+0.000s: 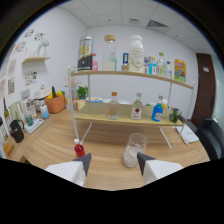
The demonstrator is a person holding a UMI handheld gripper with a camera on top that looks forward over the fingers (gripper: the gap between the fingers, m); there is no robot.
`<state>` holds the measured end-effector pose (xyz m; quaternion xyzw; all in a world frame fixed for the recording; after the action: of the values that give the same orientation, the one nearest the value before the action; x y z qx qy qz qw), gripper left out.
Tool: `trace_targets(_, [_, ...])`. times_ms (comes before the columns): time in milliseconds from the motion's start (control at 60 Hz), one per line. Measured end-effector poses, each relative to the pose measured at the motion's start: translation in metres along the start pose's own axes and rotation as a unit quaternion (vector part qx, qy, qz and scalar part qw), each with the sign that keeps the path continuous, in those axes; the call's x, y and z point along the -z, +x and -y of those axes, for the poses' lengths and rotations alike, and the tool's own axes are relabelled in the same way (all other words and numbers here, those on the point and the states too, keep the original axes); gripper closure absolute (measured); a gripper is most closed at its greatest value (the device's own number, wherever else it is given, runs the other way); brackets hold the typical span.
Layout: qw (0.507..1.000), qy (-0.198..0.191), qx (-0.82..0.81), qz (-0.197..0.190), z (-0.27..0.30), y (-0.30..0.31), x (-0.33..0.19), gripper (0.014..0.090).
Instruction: Make me a cup of Vodka Sunrise.
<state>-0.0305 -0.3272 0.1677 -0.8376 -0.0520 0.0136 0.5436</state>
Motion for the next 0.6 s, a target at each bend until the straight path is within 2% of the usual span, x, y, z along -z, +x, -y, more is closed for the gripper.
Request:
trace_targets(133, [1.0, -0.023, -0.008, -0.004, -0.03, 0.03, 0.013, 0.0187])
trace_targets(250, [0.999, -0.031, -0.019, -0.003, -0.032, 0.056, 0.021, 0.0186])
trace_targets(600, [0.998, -0.032, -0.048, -0.019, 0.051, 0.176, 0.001, 0.0189])
